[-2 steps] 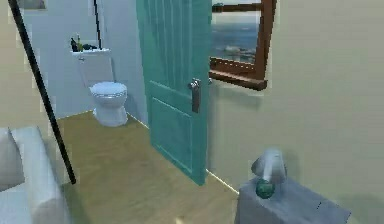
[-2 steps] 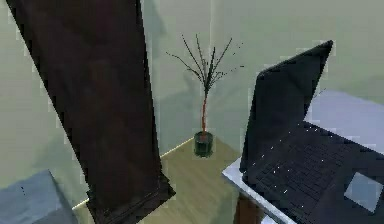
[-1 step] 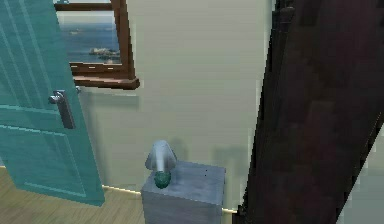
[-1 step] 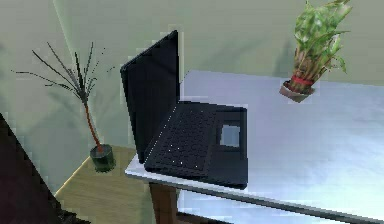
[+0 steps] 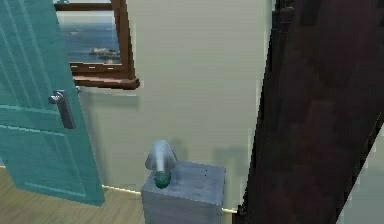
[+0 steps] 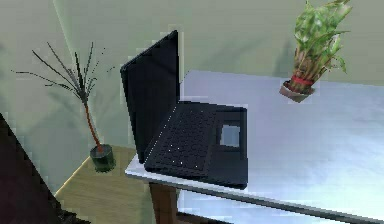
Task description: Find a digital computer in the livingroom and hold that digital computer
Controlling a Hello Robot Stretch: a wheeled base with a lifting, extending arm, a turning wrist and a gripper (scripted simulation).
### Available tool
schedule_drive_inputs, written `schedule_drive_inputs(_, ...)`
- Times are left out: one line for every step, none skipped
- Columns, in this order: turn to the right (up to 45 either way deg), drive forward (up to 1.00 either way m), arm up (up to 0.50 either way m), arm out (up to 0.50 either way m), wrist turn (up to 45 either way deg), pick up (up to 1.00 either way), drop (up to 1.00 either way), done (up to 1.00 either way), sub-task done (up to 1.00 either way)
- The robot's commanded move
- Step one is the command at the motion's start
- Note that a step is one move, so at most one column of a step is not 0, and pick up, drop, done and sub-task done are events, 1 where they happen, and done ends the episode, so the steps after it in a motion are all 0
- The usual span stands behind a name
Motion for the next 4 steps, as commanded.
schedule_drive_inputs(0.0,0.00,0.38,0.00,0.0,0.00,0.00,0.00,0.00)
schedule_drive_inputs(0.0,0.00,0.00,0.12,0.0,0.00,0.00,0.00,0.00)
schedule_drive_inputs(0.0,0.00,0.00,0.00,45.0,0.00,0.00,0.00,0.00)
schedule_drive_inputs(0.0,0.00,0.00,0.00,45.0,0.00,0.00,0.00,0.00)
